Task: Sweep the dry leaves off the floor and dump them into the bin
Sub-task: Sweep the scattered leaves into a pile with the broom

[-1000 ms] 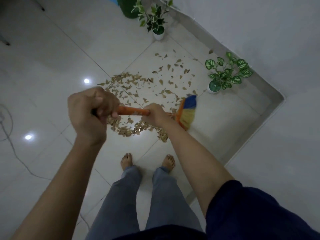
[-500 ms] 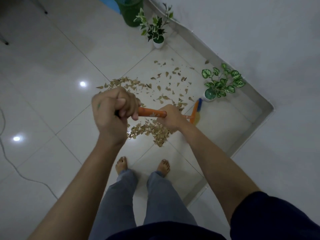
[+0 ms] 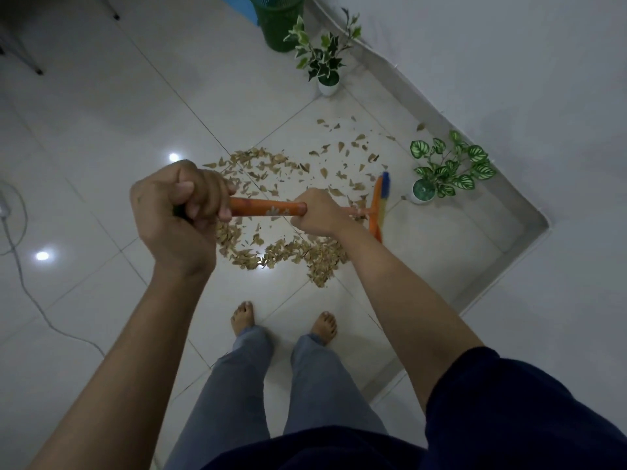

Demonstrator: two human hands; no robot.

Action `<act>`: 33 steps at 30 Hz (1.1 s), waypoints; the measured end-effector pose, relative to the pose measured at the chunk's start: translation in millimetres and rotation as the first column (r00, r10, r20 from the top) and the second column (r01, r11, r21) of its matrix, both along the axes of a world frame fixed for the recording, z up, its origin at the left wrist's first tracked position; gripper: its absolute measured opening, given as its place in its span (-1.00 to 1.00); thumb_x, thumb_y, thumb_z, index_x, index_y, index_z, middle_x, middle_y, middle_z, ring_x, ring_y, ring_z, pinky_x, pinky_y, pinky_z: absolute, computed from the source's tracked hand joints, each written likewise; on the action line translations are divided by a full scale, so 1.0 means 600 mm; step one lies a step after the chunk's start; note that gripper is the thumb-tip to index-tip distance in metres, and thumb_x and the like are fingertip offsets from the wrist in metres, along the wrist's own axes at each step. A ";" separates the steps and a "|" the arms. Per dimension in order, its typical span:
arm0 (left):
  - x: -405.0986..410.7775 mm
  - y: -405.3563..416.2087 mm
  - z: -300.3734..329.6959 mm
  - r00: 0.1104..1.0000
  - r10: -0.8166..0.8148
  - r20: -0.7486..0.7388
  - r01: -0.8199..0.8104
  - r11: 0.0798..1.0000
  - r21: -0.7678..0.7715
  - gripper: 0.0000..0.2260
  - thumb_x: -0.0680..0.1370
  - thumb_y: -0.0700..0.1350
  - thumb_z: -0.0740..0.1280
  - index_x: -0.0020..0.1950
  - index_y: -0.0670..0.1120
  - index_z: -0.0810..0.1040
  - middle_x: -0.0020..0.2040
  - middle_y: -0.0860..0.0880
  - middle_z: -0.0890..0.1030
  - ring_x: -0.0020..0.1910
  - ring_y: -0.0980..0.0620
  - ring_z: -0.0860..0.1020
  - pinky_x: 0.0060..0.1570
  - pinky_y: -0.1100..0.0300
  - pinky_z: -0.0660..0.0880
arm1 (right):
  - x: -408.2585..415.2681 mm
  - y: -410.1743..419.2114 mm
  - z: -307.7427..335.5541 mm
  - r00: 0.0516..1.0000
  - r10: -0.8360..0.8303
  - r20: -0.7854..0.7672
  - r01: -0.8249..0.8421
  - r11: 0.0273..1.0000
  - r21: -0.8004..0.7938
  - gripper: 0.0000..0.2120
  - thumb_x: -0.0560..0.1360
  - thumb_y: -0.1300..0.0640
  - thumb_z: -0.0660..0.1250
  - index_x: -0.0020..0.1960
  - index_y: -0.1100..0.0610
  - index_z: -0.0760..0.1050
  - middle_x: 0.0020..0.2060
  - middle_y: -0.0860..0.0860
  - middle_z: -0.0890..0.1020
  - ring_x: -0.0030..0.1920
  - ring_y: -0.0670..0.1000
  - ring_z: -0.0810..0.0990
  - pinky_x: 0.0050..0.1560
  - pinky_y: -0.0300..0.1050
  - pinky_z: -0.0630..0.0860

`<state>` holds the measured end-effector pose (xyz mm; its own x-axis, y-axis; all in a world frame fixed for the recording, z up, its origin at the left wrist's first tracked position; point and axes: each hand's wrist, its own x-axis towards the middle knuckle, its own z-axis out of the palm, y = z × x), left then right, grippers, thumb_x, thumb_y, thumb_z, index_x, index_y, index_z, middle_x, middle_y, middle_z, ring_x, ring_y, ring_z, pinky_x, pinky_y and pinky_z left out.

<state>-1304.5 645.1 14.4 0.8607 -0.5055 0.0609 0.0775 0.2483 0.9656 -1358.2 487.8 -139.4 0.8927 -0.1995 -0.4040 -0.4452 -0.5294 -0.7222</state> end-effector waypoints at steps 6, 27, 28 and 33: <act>-0.017 -0.023 -0.048 0.995 -0.004 -0.098 0.001 1.000 -0.031 -0.79 0.27 -0.10 0.13 -0.58 0.06 0.34 -0.64 0.14 0.29 -0.58 0.05 0.32 -0.26 0.22 0.40 | -0.025 -0.040 -0.025 0.996 0.010 -0.092 -0.017 0.997 -0.076 -0.60 0.35 0.32 0.26 -0.53 0.08 0.15 -0.60 -0.03 0.27 -0.57 -0.08 0.20 -0.54 -0.27 0.13; 0.030 0.049 0.034 0.997 -0.019 0.072 0.023 0.999 -0.049 -0.81 0.27 -0.11 0.12 -0.55 0.05 0.34 -0.63 0.16 0.29 -0.62 0.07 0.30 -0.36 0.22 0.32 | 0.039 0.064 0.029 0.995 0.045 0.091 -0.037 0.995 -0.088 -0.60 0.33 0.33 0.25 -0.52 0.06 0.11 -0.59 -0.04 0.22 -0.56 -0.09 0.15 -0.57 -0.35 0.08; 0.026 0.045 0.033 0.998 -0.034 0.061 0.037 0.998 -0.047 -0.82 0.27 -0.11 0.13 -0.55 0.04 0.34 -0.63 0.16 0.29 -0.62 0.06 0.31 -0.37 0.22 0.32 | 0.029 0.059 0.028 0.996 0.027 0.085 -0.019 0.996 -0.083 -0.58 0.33 0.34 0.25 -0.53 0.06 0.11 -0.60 -0.05 0.22 -0.57 -0.10 0.14 -0.61 -0.35 0.11; 0.009 0.049 -0.003 0.997 -0.078 -0.003 0.078 0.997 0.001 -0.81 0.26 -0.10 0.15 -0.57 0.07 0.33 -0.62 0.16 0.28 -0.61 0.07 0.32 -0.37 0.23 0.31 | -0.007 0.064 -0.007 0.998 -0.024 -0.051 0.022 0.999 -0.040 -0.62 0.32 0.28 0.28 -0.53 0.06 0.16 -0.59 -0.04 0.28 -0.57 -0.09 0.23 -0.53 -0.28 0.17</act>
